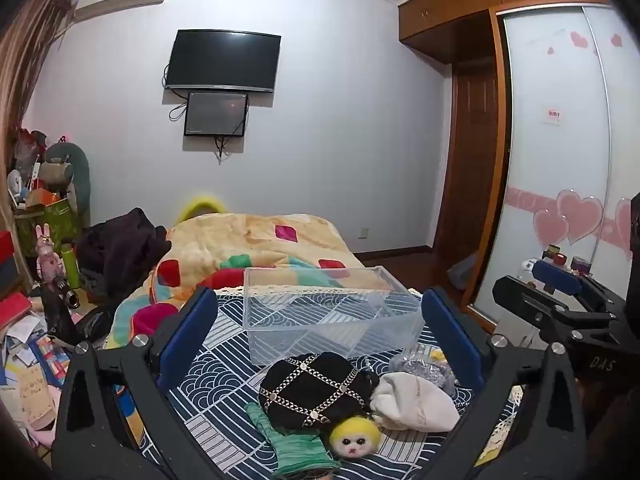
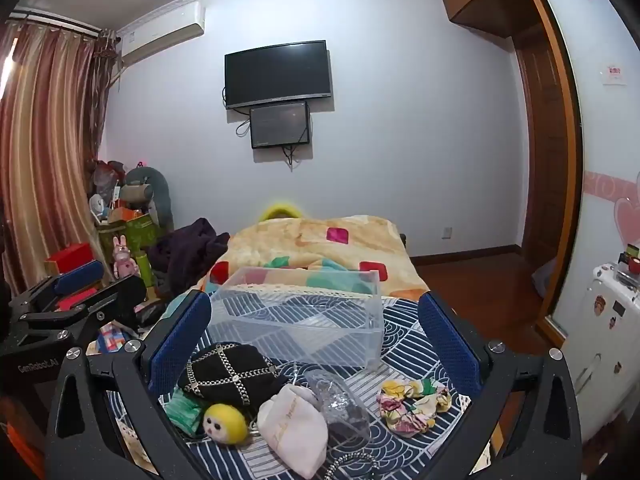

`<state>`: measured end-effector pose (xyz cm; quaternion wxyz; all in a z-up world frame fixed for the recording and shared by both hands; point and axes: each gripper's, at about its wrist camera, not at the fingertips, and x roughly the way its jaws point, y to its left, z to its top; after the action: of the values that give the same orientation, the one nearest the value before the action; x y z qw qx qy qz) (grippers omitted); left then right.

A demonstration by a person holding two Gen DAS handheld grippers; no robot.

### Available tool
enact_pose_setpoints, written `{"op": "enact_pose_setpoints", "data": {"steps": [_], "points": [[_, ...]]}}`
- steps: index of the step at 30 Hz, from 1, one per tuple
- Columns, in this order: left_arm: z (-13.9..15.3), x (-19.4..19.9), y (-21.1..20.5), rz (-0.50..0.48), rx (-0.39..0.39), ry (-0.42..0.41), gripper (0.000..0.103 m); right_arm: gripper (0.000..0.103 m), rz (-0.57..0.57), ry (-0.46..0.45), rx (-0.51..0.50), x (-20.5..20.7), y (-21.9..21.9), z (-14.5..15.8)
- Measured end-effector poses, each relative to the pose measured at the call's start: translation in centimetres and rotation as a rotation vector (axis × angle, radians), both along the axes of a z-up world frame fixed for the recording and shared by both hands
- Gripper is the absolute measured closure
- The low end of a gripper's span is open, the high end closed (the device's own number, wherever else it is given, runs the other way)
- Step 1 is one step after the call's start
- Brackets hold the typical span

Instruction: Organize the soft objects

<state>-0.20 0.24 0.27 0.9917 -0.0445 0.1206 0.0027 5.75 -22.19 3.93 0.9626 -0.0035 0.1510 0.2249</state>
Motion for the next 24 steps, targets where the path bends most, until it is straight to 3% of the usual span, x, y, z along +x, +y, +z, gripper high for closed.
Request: {"op": "enact_pose_setpoints", "data": {"steps": [24], "points": [[0.25, -0.57, -0.18, -0.004, 0.017, -0.019, 0.000, 0.000, 0.004, 0.006, 0.016, 0.03, -0.03, -0.13]]}}
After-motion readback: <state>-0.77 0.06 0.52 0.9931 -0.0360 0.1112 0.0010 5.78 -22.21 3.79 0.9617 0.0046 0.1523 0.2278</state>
